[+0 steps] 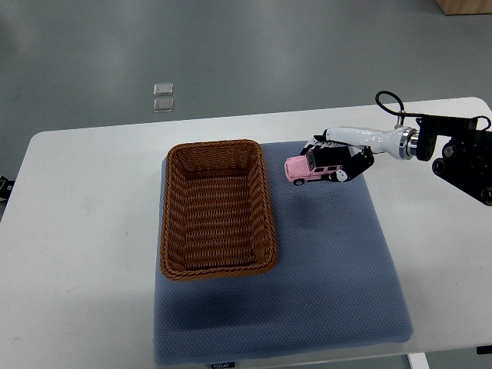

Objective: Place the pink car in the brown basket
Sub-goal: 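Lift the car and carry it over the brown wicker basket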

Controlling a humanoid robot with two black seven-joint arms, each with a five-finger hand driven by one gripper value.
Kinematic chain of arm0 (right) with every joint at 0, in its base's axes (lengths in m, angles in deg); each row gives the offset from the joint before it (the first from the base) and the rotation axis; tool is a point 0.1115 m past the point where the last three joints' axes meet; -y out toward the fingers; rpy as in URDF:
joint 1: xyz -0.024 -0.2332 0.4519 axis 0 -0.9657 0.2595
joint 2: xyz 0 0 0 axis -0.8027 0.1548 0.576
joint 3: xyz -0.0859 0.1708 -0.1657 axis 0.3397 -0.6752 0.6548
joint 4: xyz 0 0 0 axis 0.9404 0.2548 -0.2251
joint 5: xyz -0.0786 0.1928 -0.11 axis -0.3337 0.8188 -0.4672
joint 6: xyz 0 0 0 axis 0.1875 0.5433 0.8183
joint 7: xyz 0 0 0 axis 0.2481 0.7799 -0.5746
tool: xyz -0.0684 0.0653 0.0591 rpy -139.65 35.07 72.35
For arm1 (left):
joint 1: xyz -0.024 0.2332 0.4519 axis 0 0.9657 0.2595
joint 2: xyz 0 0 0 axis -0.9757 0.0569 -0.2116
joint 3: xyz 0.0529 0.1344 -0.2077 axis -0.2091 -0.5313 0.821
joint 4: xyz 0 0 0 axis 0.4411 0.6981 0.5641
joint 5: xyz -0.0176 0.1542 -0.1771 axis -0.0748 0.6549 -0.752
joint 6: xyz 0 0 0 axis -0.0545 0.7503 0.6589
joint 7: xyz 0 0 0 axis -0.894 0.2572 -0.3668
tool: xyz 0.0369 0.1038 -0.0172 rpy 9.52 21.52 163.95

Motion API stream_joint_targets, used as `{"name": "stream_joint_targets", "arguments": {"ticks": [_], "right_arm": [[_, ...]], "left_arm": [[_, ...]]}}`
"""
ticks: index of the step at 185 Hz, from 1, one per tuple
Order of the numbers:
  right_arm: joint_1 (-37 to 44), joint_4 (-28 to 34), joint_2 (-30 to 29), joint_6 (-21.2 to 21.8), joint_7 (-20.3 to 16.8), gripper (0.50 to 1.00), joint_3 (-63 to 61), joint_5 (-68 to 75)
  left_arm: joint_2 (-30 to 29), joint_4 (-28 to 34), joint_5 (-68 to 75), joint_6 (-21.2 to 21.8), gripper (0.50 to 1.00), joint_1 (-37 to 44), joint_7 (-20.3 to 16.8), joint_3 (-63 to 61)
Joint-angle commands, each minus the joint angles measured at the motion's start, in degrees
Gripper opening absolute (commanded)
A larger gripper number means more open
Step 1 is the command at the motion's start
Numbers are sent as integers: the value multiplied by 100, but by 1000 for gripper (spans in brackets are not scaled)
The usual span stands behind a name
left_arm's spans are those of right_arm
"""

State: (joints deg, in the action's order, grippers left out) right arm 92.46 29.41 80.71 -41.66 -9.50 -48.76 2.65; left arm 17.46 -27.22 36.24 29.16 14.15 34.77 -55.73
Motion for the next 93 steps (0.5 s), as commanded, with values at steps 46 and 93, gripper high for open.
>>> {"name": "stream_joint_targets", "arguments": {"ticks": [46,93], "right_arm": [[725,96,-371,117,1,523,1,400],[1059,96,-1092,293,-43,531,98,365]], "left_arm": [[0,0,0,0,1000,1,0,0],[0,0,0,0,1000,1,0,0]]}}
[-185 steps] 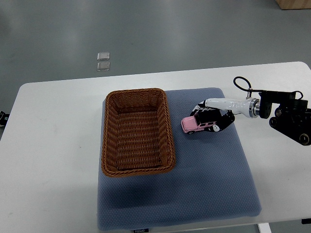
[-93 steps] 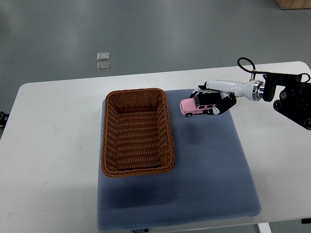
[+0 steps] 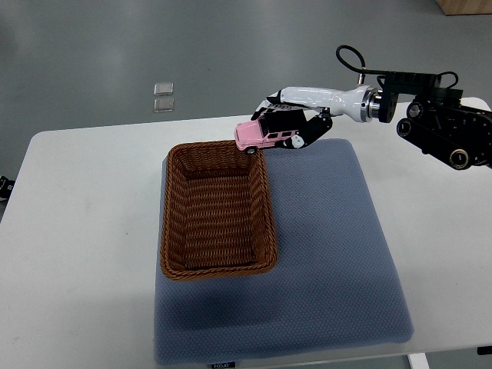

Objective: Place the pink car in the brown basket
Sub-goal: 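Lift the car and carry it over the brown wicker basket, then lower the car into the basket and open the right hand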

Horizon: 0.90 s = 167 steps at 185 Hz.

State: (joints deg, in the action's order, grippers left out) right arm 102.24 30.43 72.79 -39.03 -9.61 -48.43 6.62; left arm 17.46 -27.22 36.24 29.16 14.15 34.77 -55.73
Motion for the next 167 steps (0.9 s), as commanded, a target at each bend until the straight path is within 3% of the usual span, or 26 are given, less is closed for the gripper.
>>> {"name": "stream_joint_targets", "arguments": {"ticks": [1,64,128,167], "right_arm": [[99,-6,-327,30,-41,531,64,-41],[196,-243,-1092,-40,-85,580,609,-85],[64,-471,-1373,-57,-94,609,653,-93],[-103,-621,-1444,-66,-94,674,891,-93]], "left_arm": [[0,0,0,0,1000,1,0,0],[0,0,0,0,1000,1,0,0],[0,0,0,0,1000,1,0,0],[0,0,0,0,1000,1,0,0]]}}
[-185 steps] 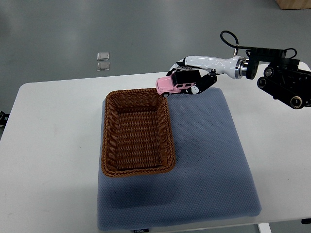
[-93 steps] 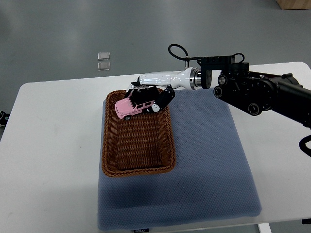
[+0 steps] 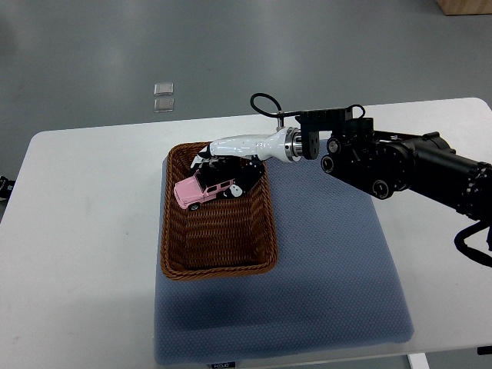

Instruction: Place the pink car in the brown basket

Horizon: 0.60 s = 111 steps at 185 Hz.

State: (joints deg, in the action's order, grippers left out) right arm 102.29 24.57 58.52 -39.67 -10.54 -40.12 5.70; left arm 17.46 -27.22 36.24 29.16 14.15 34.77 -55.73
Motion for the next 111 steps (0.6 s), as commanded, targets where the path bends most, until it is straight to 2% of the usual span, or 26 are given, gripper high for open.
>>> {"name": "stream_joint_targets", "arguments": {"ticks": [1,19,39,54,60,71,78,111], "right_arm": [[-108,-35,-16,-2,0,674,59,-1],[-196,-44,-16,-2,0,688,68,-1],[-257,-44,-16,-2,0,727,77,-1],[-275,-44,-16,16,0,840,77,7],[-275,-44,-16,16,0,860,77,7],[-275,-44,-16,16,9,866,68,16],[-275,-44,-8,16,9,913,59,60],[-292,-44,71,-2,9,915,-55,236]], "left_arm": [[0,0,0,0,1000,0,0,0],[0,0,0,0,1000,0,0,0],[0,0,0,0,1000,0,0,0],[0,0,0,0,1000,0,0,0],[0,0,0,0,1000,0,0,0],[0,0,0,0,1000,0,0,0],[0,0,0,0,1000,0,0,0],[0,0,0,0,1000,0,0,0]]}}
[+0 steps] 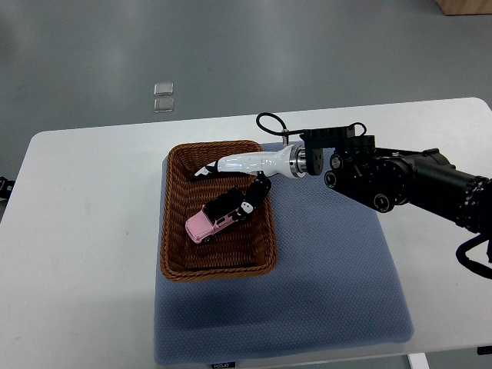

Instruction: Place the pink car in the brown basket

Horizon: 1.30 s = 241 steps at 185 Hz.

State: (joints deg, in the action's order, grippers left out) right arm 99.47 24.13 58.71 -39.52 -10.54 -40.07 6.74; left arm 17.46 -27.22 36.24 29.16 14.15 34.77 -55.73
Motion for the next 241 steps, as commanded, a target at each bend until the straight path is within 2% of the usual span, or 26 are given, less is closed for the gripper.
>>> {"name": "stream_joint_targets", "arguments": {"ticks": [1,21,29,56,69,111,180,241], "right_arm": [[-11,0,52,-17,9,915,-59,131],[-63,-17,70,80,-18,915,-279,676],[-72,-17,88,106,-150,915,-341,975],[-72,-53,342,115,-1230,915,-604,2573],[-63,-53,544,115,-1538,915,-780,3338],[-327,-53,905,422,-1802,915,-1457,5000],[-1496,-53,940,326,-2540,915,-2837,6934],[-1707,-70,1204,326,-2575,915,-2837,8173]], "left_arm": [[0,0,0,0,1000,0,0,0],[0,0,0,0,1000,0,0,0],[0,0,0,0,1000,0,0,0],[0,0,0,0,1000,0,0,0],[0,0,0,0,1000,-9,0,0],[0,0,0,0,1000,0,0,0],[0,0,0,0,1000,0,0,0],[0,0,0,0,1000,0,0,0]]}}
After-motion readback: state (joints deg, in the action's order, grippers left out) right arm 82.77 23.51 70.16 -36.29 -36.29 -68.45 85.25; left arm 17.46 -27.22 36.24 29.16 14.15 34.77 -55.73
